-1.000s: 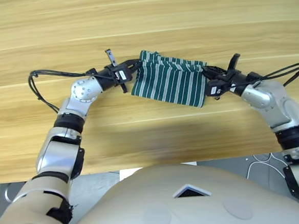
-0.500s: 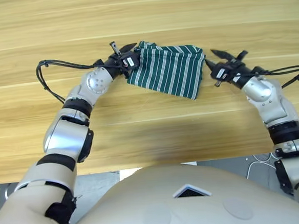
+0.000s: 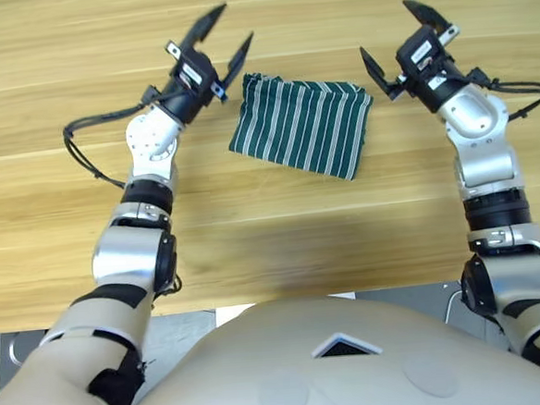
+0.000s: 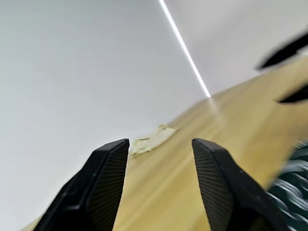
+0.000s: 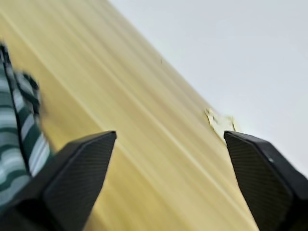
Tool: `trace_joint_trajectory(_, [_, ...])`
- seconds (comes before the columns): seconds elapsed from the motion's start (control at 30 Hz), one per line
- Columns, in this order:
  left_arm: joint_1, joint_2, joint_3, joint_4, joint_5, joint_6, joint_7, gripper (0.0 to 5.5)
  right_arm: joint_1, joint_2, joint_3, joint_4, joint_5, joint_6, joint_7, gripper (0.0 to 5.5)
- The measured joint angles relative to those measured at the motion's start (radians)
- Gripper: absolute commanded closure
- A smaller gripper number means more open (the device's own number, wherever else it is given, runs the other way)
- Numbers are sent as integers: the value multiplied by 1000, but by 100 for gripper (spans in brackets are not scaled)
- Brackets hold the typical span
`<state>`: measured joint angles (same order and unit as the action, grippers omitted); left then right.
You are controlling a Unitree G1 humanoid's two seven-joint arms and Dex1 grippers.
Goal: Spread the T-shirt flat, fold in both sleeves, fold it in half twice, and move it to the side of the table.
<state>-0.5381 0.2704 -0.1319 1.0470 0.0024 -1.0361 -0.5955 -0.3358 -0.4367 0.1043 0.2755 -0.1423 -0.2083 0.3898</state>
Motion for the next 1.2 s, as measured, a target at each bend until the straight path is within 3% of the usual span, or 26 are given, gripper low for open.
trace_joint_trajectory(0.17, [22,53,-36,-3,128,-11,47,307,-81,68,62,21,-44,15,-10,14])
trace_joint_trajectory(0.4, [25,155,-215,-36,584,78,378,307,-194,175,164,178,-118,3,-25,14])
trace_joint_trajectory(0.6, [9,207,-340,-118,739,139,507,307,-300,266,225,400,-166,-40,-62,14])
trace_joint_trajectory(0.9, [-8,231,-427,-151,761,179,561,307,-436,373,251,754,-193,-126,-98,14])
trace_joint_trajectory(1.2, [-12,229,-452,-146,756,188,591,307,-502,371,206,959,-192,-149,-146,14])
